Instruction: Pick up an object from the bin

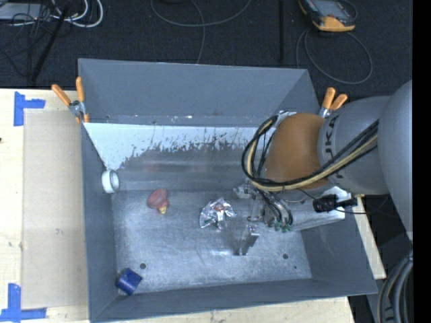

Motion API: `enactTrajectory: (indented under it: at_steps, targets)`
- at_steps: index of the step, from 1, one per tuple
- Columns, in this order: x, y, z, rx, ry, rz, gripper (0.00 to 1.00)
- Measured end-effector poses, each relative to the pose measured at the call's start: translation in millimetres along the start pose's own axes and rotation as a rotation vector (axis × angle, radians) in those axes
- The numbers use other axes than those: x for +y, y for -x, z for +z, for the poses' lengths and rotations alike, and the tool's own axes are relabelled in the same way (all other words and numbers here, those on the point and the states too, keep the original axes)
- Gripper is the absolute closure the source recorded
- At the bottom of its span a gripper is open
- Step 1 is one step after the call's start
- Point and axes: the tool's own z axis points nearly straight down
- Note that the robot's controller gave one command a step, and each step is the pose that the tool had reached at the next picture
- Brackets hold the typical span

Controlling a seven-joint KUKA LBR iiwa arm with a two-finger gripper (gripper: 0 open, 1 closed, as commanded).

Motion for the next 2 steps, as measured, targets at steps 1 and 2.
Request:
enactTrajectory:
  at_steps: [1,2]
  targets:
    - [34.3,12.0,-1.5,-0.001,-0.001,0.095,0.00]
    - [35.1,14.6,-5.7,-0.007,0.001,0.091,1.00]
